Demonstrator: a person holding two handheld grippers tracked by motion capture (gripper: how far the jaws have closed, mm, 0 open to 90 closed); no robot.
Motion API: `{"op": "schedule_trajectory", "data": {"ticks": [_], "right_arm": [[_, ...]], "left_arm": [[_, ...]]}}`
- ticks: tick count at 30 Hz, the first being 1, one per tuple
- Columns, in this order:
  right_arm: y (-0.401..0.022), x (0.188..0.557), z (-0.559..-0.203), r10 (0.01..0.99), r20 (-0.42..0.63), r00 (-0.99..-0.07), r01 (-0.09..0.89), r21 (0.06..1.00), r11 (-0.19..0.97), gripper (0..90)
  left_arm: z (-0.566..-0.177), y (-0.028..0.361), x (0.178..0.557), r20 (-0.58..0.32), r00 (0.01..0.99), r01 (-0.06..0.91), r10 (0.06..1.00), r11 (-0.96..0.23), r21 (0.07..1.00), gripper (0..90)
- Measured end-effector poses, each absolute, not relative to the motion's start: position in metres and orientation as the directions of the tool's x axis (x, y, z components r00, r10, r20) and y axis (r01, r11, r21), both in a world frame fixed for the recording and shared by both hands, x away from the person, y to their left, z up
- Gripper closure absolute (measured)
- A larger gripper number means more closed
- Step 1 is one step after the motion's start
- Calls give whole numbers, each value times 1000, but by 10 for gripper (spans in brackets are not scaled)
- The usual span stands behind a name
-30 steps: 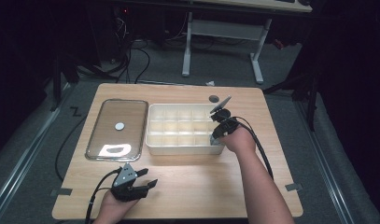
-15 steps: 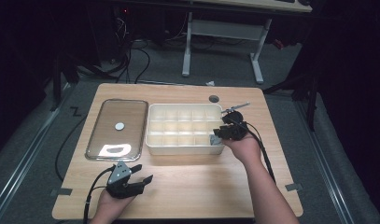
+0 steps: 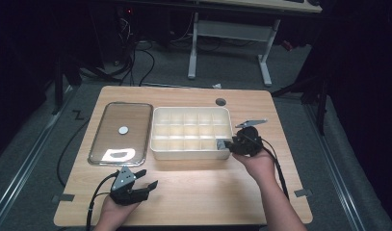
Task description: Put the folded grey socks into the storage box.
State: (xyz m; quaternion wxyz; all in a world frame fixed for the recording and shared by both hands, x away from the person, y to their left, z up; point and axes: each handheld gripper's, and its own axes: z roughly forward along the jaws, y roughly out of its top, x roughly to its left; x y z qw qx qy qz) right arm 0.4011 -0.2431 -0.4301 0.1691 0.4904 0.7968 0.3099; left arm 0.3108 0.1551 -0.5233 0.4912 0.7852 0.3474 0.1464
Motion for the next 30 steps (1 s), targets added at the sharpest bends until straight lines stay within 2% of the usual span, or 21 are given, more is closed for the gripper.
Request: {"op": "schedule_trajectory", "data": {"ticks": [8, 19, 22, 25, 30], "right_arm": [[-251, 368, -443, 878, 67, -473, 630, 723, 284, 521], [-249, 319, -496, 887, 69, -456, 589, 770, 243, 454], [-244, 305, -504, 889, 67, -452, 570, 788, 231, 402], [-242, 280, -514, 914, 28, -404, 517, 832, 203, 428], [-246, 268, -518, 925, 10, -380, 501, 843, 197, 402]], "left_arm": [[-523, 153, 312, -174, 719, 438, 673, -244, 865, 375], [-521, 151, 309, -145, 725, 421, 674, -266, 867, 377], [-523, 151, 308, -115, 709, 422, 696, -288, 860, 378], [-521, 154, 307, -121, 693, 427, 711, -269, 863, 378], [-520, 157, 305, -111, 680, 424, 725, -265, 866, 378]]}}
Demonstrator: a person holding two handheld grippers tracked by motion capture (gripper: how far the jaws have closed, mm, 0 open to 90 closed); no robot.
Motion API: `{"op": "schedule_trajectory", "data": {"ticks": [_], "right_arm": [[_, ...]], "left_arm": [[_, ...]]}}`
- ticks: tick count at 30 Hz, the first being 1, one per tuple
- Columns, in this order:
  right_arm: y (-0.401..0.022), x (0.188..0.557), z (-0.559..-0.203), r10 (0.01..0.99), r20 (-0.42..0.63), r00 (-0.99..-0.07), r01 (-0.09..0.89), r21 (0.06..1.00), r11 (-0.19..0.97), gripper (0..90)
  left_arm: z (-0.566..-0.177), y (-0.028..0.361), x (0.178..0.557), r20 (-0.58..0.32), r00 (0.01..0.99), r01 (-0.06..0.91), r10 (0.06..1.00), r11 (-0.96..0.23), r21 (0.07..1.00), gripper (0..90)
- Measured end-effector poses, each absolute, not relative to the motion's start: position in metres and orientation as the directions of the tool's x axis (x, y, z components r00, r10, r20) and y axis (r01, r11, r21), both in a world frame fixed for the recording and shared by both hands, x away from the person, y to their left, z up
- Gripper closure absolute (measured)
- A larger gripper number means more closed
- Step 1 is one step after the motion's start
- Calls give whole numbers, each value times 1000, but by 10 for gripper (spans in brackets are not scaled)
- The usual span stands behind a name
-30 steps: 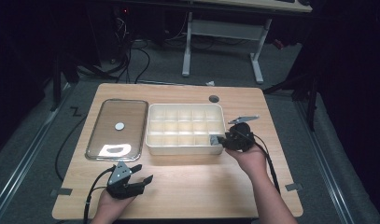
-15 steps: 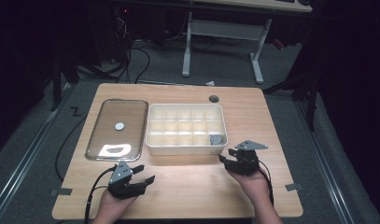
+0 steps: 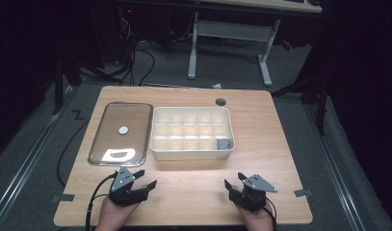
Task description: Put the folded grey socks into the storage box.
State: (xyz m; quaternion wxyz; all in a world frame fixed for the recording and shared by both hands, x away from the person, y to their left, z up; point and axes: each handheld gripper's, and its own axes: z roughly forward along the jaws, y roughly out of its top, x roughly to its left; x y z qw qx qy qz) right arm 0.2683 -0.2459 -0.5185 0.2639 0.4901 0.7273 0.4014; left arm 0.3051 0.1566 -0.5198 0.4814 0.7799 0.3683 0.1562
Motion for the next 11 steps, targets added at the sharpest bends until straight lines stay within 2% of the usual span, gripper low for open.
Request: {"op": "schedule_trajectory", "data": {"ticks": [1, 11], "right_arm": [[-248, 270, -520, 927, 42, -373, 519, 838, 171, 387], [-246, 272, -526, 929, 23, -370, 531, 825, 191, 393]], "left_arm": [[-521, 158, 305, -108, 675, 430, 730, -270, 862, 380], [-523, 159, 310, -114, 681, 439, 723, -279, 854, 380]]}}
